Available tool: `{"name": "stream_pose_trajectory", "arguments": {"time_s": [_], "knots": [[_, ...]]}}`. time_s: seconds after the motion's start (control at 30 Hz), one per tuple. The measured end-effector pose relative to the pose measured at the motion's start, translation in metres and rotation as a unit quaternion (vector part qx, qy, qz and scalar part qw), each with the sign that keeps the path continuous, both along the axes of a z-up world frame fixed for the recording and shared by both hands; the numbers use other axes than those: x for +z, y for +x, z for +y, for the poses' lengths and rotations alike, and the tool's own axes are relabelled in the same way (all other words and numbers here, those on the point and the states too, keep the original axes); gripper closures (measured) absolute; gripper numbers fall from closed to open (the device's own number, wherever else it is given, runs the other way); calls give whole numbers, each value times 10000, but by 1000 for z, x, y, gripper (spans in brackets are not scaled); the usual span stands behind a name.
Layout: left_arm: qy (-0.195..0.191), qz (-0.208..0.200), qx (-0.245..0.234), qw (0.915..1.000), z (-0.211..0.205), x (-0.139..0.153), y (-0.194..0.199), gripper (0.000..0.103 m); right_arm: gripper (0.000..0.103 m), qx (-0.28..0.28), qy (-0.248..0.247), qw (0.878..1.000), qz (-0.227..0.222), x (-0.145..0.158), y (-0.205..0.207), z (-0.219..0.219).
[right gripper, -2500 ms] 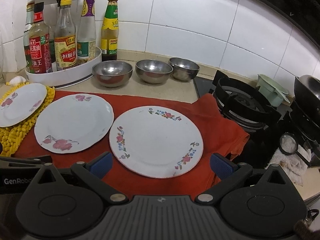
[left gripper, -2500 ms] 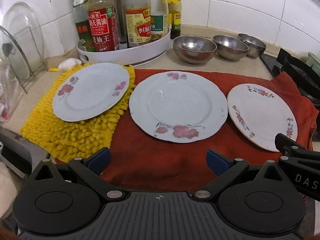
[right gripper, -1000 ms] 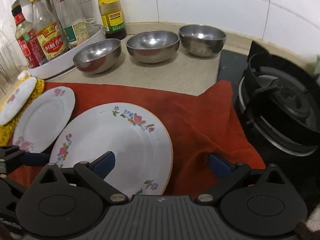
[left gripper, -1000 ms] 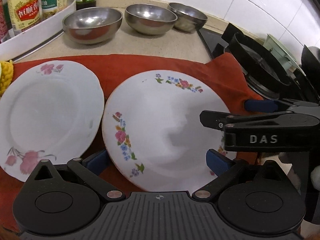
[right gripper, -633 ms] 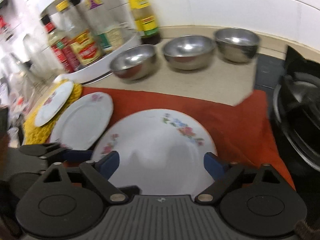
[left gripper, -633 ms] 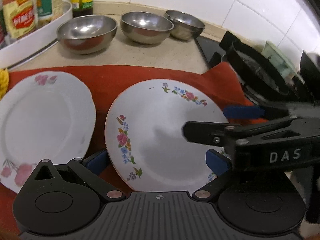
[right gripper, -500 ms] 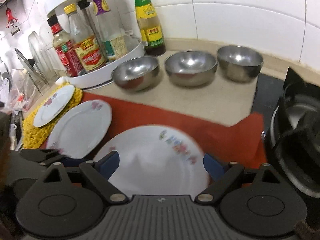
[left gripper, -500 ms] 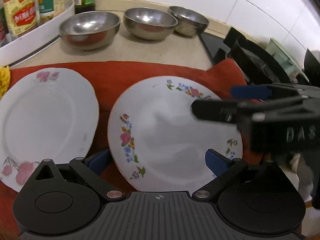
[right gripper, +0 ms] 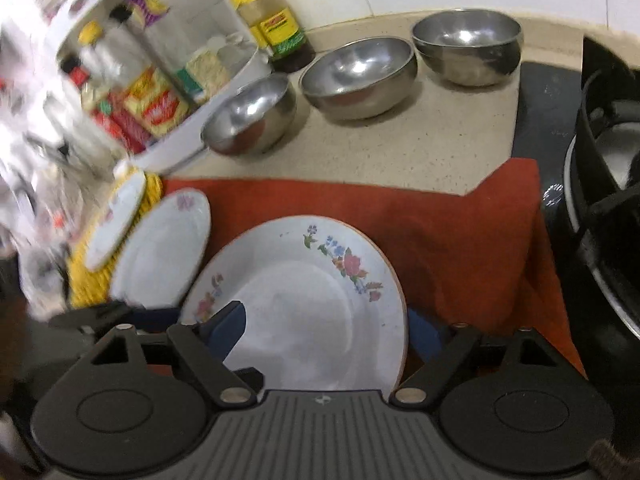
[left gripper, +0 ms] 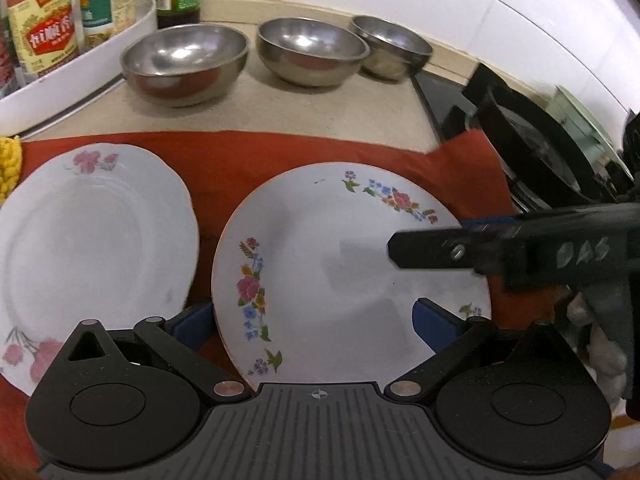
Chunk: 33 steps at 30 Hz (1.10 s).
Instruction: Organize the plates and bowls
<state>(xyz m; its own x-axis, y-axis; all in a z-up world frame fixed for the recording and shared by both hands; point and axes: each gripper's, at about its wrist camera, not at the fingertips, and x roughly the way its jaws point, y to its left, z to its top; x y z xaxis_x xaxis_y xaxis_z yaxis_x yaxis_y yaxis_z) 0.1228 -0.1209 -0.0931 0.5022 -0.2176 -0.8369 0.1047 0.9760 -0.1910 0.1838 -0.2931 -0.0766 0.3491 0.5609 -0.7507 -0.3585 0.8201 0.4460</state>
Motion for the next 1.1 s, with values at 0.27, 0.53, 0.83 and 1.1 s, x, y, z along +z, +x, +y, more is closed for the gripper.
{"name": "stream_pose_trajectory", "arguments": {"time_s": [0.27,0.53,0.83,1.1], "knots": [[172,-130,60,9997,-3,1,8,3,22,-29,-82,9986,-525,6,22,4],[111,-477,263,9985,24,27,-20,1,22,357,1,9970,-684,20,22,36],[323,-530,1448,9875,104,36,-39,0,22,1070,-314,9880,-1072,22,15,111],[380,-401,1973,9788,150,26,-36,0,22,1221,-886,9812,-1201,17,21,166]]}}
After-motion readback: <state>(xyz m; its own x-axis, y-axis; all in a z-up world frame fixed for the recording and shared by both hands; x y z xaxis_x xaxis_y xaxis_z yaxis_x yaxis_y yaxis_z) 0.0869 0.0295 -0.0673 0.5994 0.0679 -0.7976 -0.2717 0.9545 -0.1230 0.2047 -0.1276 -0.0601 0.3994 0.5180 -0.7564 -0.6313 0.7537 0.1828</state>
